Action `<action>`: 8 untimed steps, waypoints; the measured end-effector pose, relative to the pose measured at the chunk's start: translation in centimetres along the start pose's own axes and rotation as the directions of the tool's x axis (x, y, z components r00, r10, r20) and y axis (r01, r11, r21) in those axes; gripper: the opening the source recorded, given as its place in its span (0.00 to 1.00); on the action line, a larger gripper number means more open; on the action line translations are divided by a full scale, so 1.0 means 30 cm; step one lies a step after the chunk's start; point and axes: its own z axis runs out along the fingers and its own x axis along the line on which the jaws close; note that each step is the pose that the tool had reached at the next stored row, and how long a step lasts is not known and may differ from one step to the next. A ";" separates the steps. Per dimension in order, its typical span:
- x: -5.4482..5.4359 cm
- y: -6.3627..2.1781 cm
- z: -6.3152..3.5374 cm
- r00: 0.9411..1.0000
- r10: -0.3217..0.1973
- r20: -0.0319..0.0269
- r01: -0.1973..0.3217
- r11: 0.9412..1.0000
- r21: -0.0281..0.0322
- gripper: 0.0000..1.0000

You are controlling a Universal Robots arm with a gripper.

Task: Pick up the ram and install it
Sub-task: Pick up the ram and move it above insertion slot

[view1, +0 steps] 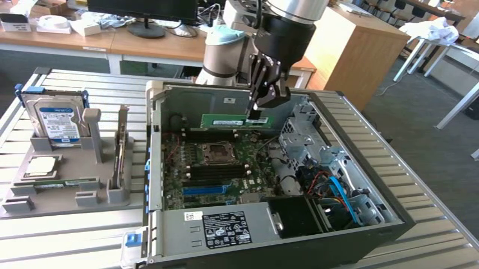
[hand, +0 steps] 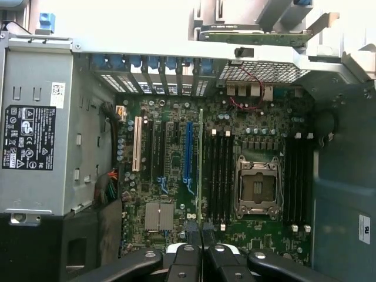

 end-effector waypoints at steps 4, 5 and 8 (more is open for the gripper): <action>-0.016 0.000 0.001 1.000 0.000 0.000 0.000 1.000 0.000 0.12; -0.021 -0.001 0.001 1.000 0.000 0.000 0.000 1.000 0.000 0.12; -0.034 -0.001 0.002 1.000 0.000 0.000 0.000 1.000 0.000 0.12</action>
